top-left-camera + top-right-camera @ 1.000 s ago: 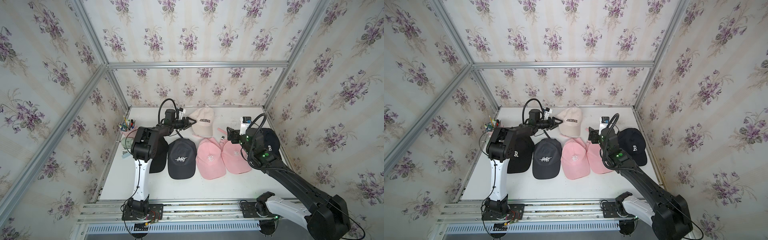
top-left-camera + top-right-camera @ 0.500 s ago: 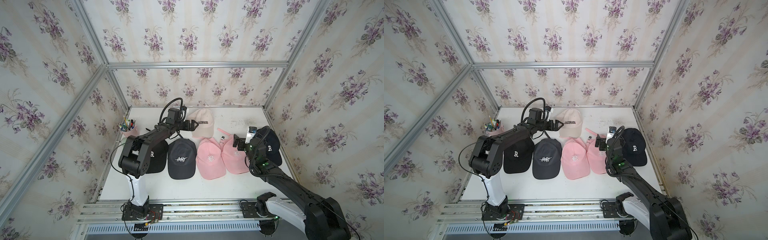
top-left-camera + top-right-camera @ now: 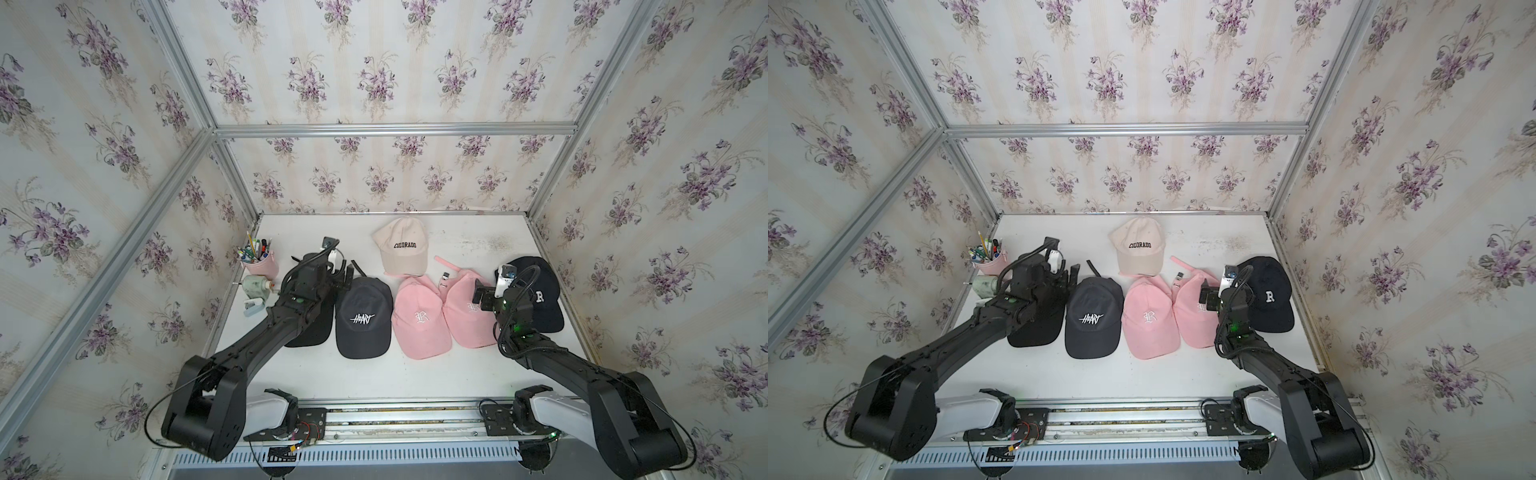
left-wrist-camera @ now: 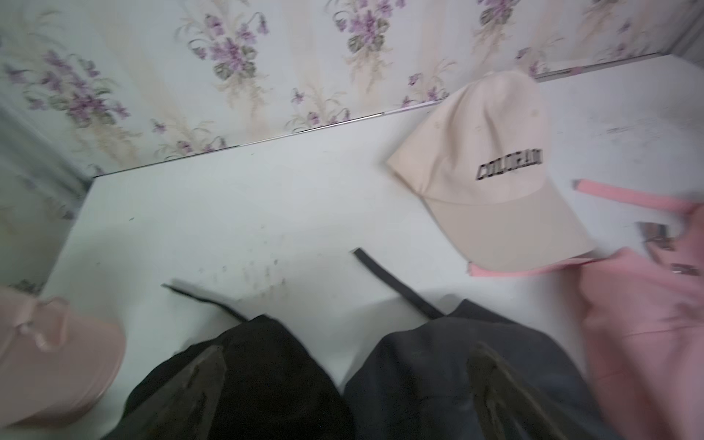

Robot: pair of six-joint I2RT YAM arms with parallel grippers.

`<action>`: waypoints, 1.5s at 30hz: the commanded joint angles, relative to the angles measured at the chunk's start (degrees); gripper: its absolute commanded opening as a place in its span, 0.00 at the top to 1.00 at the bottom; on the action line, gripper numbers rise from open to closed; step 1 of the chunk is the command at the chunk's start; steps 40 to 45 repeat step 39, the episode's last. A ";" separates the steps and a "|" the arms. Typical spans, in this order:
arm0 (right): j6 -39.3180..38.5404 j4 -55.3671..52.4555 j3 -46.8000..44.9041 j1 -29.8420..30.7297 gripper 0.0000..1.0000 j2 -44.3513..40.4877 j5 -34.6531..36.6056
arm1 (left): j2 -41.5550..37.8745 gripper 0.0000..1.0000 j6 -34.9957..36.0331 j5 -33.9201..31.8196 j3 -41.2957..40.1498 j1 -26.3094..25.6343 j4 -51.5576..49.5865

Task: Open the adjustable buckle of the baseball cap
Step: Reset both arms

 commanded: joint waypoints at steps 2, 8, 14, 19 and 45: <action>-4.17 16.95 -2.77 -1.70 0.00 5.23 3.19 | 0.29 0.00 2.71 -8.25 -6.77 4.92 11.34; -4.23 25.47 -1.55 -8.77 0.00 11.48 -10.36 | 11.63 0.00 -0.40 -3.05 -10.66 9.42 27.28; -5.52 43.78 -6.72 -10.64 0.00 19.63 -20.30 | 14.00 0.00 -1.42 4.71 -17.09 12.88 40.74; -2.64 35.58 -2.11 -10.94 0.00 20.45 -14.36 | 14.47 0.00 -2.77 7.12 -11.61 14.51 30.03; -2.10 34.73 -2.16 -10.92 0.00 20.01 -12.95 | 14.56 0.00 -2.40 7.72 -13.31 14.52 33.99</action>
